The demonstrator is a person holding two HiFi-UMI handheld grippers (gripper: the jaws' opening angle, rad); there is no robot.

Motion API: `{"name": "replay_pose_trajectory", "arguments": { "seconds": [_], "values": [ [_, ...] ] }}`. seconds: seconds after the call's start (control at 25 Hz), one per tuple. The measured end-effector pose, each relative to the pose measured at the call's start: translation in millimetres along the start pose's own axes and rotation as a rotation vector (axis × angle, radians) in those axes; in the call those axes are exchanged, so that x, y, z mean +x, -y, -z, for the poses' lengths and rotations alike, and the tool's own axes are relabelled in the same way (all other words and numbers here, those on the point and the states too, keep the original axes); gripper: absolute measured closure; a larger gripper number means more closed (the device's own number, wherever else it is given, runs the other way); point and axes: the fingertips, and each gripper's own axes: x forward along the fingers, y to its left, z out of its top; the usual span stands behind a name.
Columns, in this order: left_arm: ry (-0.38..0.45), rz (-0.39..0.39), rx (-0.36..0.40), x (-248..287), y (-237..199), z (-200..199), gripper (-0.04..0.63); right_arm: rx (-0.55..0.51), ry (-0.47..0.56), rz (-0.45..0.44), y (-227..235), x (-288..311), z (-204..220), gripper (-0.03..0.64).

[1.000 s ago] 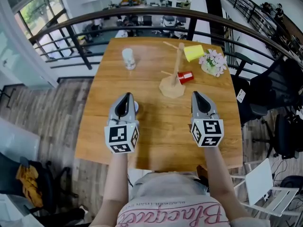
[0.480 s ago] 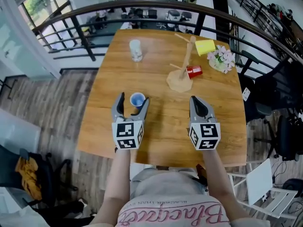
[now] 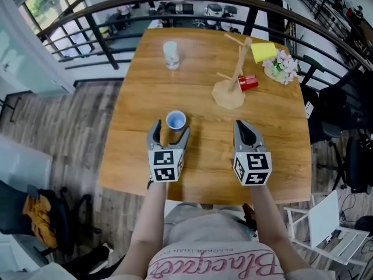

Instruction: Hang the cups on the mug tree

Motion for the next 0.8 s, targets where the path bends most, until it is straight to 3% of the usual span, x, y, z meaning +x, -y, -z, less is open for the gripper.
{"name": "replay_pose_trajectory", "arguments": {
  "seconds": [0.36,0.8],
  "values": [
    [-0.123,-0.008,-0.023,25,-14,58,0.196,0.036,-0.085,0.033,-3,7,39,0.615],
    [-0.215,-0.004,0.035,61,-22,89,0.213,0.044,-0.132,0.042,-9,13,58,0.615]
  ]
}}
